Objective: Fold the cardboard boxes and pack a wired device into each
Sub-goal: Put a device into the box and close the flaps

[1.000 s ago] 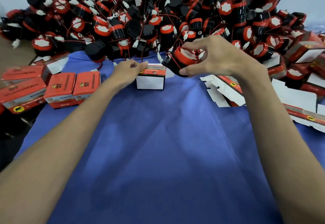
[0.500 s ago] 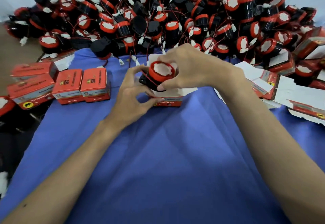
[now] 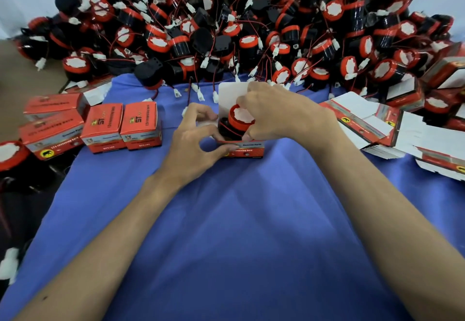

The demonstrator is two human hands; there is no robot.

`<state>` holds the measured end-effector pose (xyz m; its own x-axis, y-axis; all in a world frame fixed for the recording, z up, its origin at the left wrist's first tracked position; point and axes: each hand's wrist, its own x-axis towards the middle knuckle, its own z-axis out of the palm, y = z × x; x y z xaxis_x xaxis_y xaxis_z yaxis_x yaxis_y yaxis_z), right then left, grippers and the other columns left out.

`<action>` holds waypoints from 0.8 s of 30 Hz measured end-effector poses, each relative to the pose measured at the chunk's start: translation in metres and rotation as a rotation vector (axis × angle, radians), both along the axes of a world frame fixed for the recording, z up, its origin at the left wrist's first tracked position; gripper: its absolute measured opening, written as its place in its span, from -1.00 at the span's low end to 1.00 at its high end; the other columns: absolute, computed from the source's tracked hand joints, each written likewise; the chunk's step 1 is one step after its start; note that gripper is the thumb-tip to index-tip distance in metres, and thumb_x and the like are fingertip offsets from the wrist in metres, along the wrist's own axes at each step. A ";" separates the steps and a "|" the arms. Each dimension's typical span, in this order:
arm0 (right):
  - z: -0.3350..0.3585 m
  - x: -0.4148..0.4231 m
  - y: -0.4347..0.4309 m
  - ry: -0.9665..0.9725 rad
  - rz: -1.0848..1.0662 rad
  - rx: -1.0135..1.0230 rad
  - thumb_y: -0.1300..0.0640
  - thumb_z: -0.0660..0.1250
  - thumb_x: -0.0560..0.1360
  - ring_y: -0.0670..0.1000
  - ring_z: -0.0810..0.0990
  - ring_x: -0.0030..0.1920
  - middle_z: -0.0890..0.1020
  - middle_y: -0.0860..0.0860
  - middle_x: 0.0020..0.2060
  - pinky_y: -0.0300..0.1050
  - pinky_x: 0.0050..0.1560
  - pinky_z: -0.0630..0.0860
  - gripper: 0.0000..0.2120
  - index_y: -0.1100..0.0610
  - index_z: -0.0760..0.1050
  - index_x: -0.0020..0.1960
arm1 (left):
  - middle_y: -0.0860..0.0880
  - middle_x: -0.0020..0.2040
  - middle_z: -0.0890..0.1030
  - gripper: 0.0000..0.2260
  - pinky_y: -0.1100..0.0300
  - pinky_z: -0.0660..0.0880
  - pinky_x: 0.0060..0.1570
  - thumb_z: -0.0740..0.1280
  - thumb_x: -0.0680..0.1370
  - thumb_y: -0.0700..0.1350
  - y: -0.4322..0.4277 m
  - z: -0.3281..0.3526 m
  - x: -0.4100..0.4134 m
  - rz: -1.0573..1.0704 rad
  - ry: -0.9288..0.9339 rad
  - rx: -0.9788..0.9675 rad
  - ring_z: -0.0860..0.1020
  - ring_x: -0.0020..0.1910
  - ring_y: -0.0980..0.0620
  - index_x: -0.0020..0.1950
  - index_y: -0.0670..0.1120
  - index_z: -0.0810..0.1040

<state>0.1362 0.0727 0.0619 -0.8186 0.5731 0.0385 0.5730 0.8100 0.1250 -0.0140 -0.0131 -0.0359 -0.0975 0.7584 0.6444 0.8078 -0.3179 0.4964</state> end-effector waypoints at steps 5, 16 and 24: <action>-0.006 -0.001 0.002 -0.024 0.058 0.100 0.15 0.33 0.45 0.13 0.44 -0.06 0.41 0.10 0.08 -0.05 -0.16 0.34 -0.70 0.17 0.47 0.16 | -0.19 0.09 0.56 -0.79 0.07 0.51 0.11 0.52 0.43 -0.13 0.000 -0.002 0.002 -0.022 0.084 0.046 0.56 0.08 -0.12 -0.25 -0.25 0.61; -0.015 -0.001 0.012 0.089 0.025 -0.216 -0.03 0.40 0.49 0.11 0.41 -0.10 0.20 0.12 0.32 -0.08 -0.09 0.31 -0.32 0.07 0.15 0.48 | -0.08 -0.08 0.61 -0.76 -0.04 0.54 -0.07 0.48 0.45 -0.07 0.001 -0.006 -0.004 0.041 0.092 0.069 0.59 -0.07 -0.09 -0.05 -0.21 0.58; -0.011 0.000 0.019 0.136 0.040 -0.255 -0.01 0.38 0.51 0.06 0.43 0.16 0.35 0.05 0.35 -0.02 0.19 0.37 -0.35 0.15 0.18 0.48 | -0.08 0.01 0.63 -0.81 0.00 0.51 0.04 0.43 0.50 -0.08 0.001 -0.007 -0.007 0.053 0.200 0.043 0.57 0.06 -0.10 0.00 -0.19 0.63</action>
